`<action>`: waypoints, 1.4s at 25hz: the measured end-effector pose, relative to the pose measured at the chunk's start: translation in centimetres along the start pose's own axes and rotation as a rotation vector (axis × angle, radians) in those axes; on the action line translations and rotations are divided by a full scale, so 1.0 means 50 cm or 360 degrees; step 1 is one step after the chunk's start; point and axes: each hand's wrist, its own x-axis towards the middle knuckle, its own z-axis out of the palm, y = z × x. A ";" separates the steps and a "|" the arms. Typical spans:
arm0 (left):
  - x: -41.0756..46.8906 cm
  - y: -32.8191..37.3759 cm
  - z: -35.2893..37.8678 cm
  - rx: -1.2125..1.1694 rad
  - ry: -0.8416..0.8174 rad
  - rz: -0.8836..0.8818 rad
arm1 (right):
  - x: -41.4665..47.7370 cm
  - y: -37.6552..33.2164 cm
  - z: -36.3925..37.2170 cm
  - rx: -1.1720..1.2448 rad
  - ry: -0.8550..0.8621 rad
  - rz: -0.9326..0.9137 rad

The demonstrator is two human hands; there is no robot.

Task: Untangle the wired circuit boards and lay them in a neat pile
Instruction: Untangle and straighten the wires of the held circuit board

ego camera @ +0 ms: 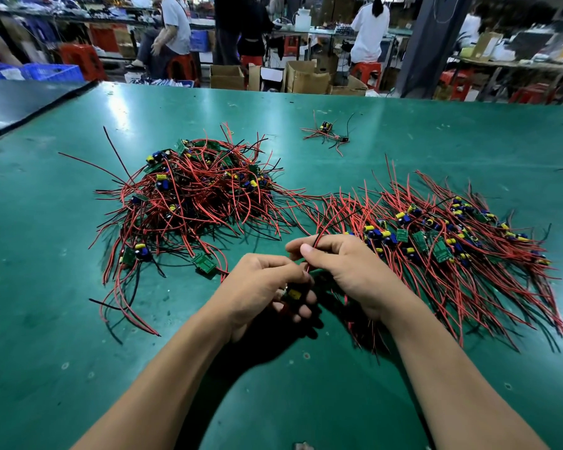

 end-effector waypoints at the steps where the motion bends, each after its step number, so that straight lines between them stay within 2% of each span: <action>1: 0.000 0.001 0.001 -0.0005 -0.0007 -0.0012 | 0.003 0.002 -0.003 -0.0070 0.0064 -0.0028; 7: 0.003 -0.005 0.000 -0.0033 0.0020 0.0058 | 0.011 0.013 0.017 -0.0130 0.0394 -0.0136; 11: 0.007 -0.013 -0.002 -0.0049 0.0109 0.0154 | 0.007 0.022 0.047 -0.0282 0.0131 0.0004; 15: 0.011 -0.020 -0.017 0.0555 0.0250 0.0407 | 0.012 0.027 0.041 -0.0291 0.0107 0.0017; 17: 0.011 -0.019 -0.017 0.0678 0.0253 0.0427 | 0.015 0.026 0.036 -0.0255 0.0162 0.0047; 19: 0.009 -0.015 -0.015 0.0589 0.0171 0.0349 | 0.020 0.024 0.028 -0.0255 0.0323 0.0043; 23: -0.001 -0.005 -0.010 0.0110 -0.0095 0.0099 | 0.026 0.023 0.007 -0.0319 0.0609 -0.0074; 28: -0.005 0.004 -0.016 0.0091 -0.0252 0.0005 | 0.028 0.023 -0.011 -0.0466 0.0843 -0.0299; 31: -0.005 0.003 -0.022 0.0095 -0.0255 -0.0041 | 0.027 0.030 -0.005 -0.0310 0.0789 -0.0307; 35: -0.002 -0.003 -0.020 -0.0007 -0.0156 -0.0035 | 0.025 0.015 0.008 0.0433 0.0497 -0.0080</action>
